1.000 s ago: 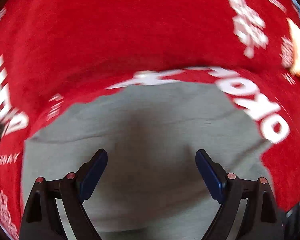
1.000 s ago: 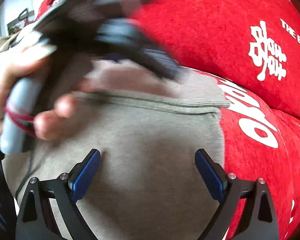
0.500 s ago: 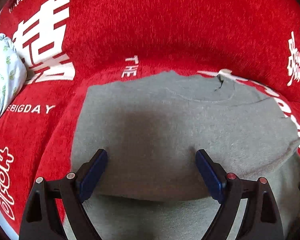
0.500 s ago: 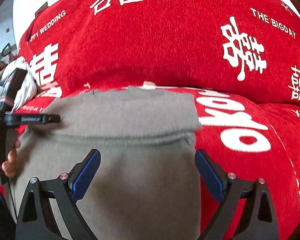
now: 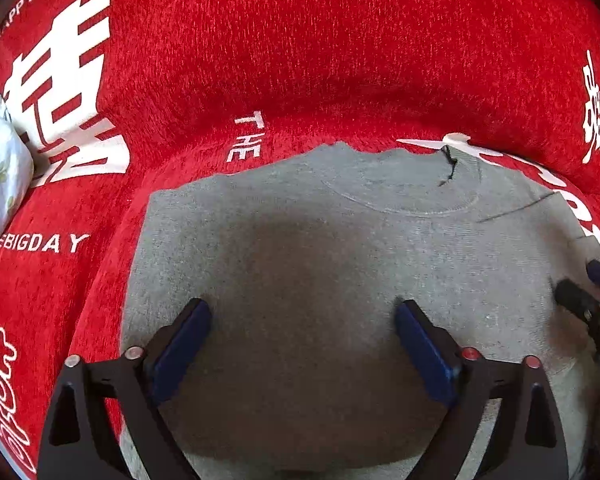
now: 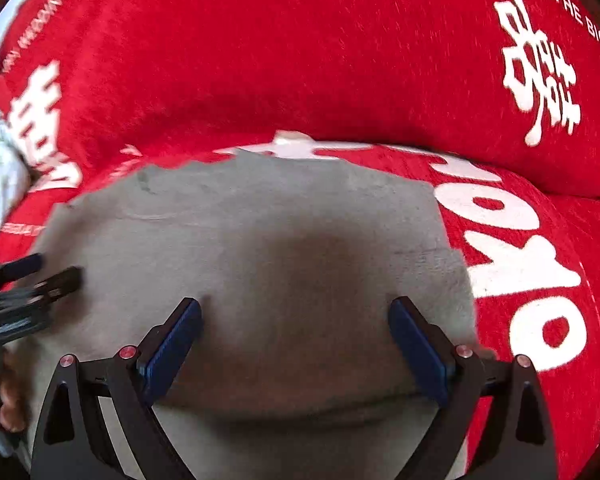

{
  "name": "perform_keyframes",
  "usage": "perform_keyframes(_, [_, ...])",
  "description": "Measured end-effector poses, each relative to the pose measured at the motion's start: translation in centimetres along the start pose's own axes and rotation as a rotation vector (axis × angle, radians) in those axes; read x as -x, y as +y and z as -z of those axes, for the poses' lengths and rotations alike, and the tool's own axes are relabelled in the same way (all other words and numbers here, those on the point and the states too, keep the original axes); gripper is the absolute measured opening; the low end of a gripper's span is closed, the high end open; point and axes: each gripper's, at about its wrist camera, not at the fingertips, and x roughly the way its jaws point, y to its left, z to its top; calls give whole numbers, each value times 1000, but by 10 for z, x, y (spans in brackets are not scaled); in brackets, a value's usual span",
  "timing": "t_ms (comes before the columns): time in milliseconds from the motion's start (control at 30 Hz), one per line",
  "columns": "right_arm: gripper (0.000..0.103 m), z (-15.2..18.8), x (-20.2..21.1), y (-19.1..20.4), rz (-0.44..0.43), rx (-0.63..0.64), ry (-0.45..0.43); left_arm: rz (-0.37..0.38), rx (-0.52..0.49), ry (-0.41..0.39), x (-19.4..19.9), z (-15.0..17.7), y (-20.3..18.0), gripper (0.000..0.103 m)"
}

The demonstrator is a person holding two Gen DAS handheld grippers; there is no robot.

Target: Fold small clothes

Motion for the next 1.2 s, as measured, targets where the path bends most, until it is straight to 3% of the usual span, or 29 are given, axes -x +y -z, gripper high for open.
perform_keyframes(100, [102,-8,-12,2,49,32,23,10,0,1,-4,-1,3,102])
perform_keyframes(333, [103,-19,-30,-7,60,-3,25,55,15,-16,-7,0,9,102])
perform_keyframes(500, [103,-19,-20,-3,83,-11,23,14,19,-42,5,4,8,102])
perform_keyframes(567, [103,-6,5,1,85,-41,-10,4,17,-76,22,11,8,102])
perform_keyframes(600, [103,5,19,7,44,-32,-34,30,23,-98,32,17,9,102])
perform_keyframes(700, [103,29,38,28,28,31,-59,88,25,-125,52,39,7,102])
perform_keyframes(833, [103,55,26,52,1,74,19,13,-68,-70,46,61,-6,102])
perform_keyframes(900, [103,60,29,59,24,112,-27,-19,-104,-61,45,70,-5,102])
perform_keyframes(1033, [103,72,35,48,-21,108,-10,55,-18,-61,51,89,23,103])
perform_keyframes(1200, [103,107,63,33,-41,156,-55,32,-42,-128,71,122,30,103])
